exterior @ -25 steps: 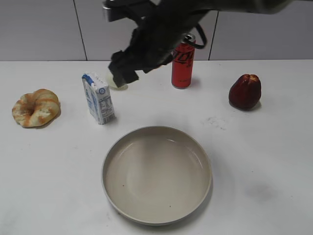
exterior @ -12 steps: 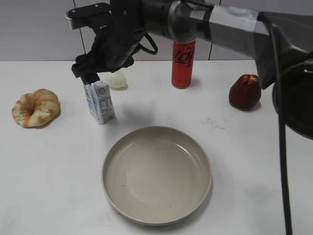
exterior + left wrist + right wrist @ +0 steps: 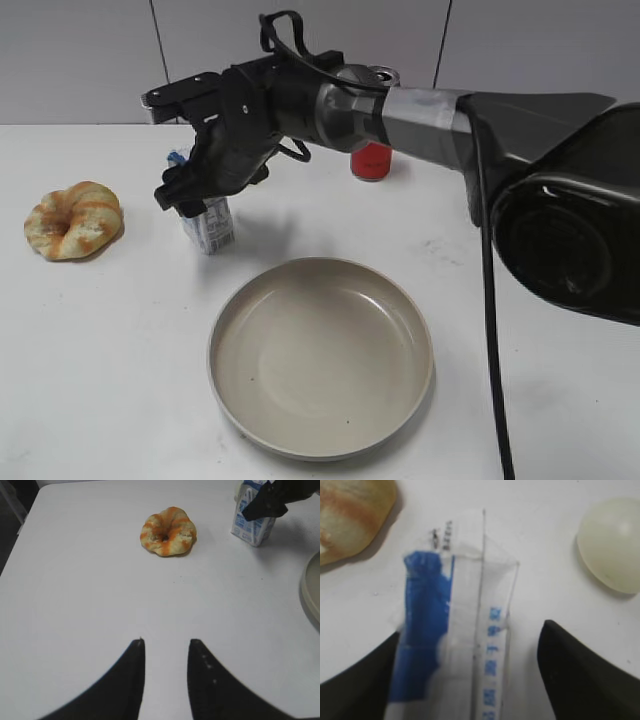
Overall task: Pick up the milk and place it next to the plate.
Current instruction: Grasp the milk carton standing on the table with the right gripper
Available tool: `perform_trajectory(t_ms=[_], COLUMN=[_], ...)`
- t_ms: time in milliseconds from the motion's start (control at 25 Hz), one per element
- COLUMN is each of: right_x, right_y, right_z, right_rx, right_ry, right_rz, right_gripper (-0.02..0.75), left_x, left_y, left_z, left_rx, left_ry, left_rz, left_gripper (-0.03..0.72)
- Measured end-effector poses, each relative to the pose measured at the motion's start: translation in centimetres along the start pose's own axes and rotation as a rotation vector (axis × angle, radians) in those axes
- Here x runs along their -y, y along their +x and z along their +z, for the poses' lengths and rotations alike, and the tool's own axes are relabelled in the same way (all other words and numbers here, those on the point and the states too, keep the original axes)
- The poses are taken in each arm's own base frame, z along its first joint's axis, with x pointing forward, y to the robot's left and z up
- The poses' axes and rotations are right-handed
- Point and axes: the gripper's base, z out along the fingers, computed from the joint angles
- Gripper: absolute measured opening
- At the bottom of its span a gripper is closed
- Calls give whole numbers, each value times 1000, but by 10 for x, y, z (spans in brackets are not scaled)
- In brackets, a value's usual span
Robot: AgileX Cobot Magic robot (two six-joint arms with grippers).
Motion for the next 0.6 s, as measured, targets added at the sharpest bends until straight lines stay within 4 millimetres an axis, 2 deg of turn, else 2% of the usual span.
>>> perform_trajectory(t_ms=[200,280,600], right_x=[-2,-2,-5], right_y=[-2,-2,-13], right_z=[1,1,-7], right_rx=[26,28,23], right_ry=[-4,-6,-18], right_rz=[2,5,-16], right_gripper=[377,328,302], left_x=[0,0,0], left_y=[0,0,0], left_z=[0,0,0], left_rx=[0,0,0], left_ry=[0,0,0], left_rz=[0,0,0], left_gripper=[228,228,228])
